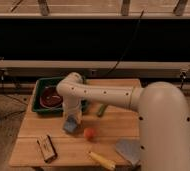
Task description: Place sponge in table surface
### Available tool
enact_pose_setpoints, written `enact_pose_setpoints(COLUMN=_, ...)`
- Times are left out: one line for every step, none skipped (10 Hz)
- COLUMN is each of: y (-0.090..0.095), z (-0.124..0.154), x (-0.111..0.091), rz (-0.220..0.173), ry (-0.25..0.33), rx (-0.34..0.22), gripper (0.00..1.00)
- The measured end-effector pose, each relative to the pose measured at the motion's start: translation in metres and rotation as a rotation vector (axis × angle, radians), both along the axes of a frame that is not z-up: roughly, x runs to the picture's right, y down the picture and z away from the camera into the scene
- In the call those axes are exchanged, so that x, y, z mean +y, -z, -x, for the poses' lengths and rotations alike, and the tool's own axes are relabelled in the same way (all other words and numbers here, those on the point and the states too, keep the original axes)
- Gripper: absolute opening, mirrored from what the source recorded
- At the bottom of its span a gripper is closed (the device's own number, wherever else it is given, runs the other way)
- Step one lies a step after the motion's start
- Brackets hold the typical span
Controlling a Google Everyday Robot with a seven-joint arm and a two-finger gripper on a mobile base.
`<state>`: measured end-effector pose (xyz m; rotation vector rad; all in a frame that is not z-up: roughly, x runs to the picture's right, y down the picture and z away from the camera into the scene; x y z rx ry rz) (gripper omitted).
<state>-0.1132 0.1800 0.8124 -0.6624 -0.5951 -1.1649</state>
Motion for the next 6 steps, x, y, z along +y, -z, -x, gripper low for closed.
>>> enact_pose_setpoints(y=0.0003, z=0.0022, x=0.0005, rz=0.0, ry=0.001, rx=-0.003, gripper=0.72)
enact_pose_setpoints(y=0.0004, z=0.0031, x=0.0006, rz=0.0, ry=0.002, rx=-0.005, gripper=0.72)
enact_pose_setpoints(y=0.0002, z=0.0013, x=0.0009, rz=0.001, ry=0.001, rx=-0.003, gripper=0.72)
enact_pose_setpoints(y=0.0003, z=0.0014, x=0.0009, rz=0.001, ry=0.001, rx=-0.003, gripper=0.72)
enact_pose_setpoints(y=0.0002, z=0.0013, x=0.0008, rz=0.001, ry=0.0, rx=-0.003, gripper=0.72)
enact_pose_setpoints(y=0.0005, z=0.0031, x=0.001, rz=0.001, ry=0.003, rx=-0.005, gripper=0.72)
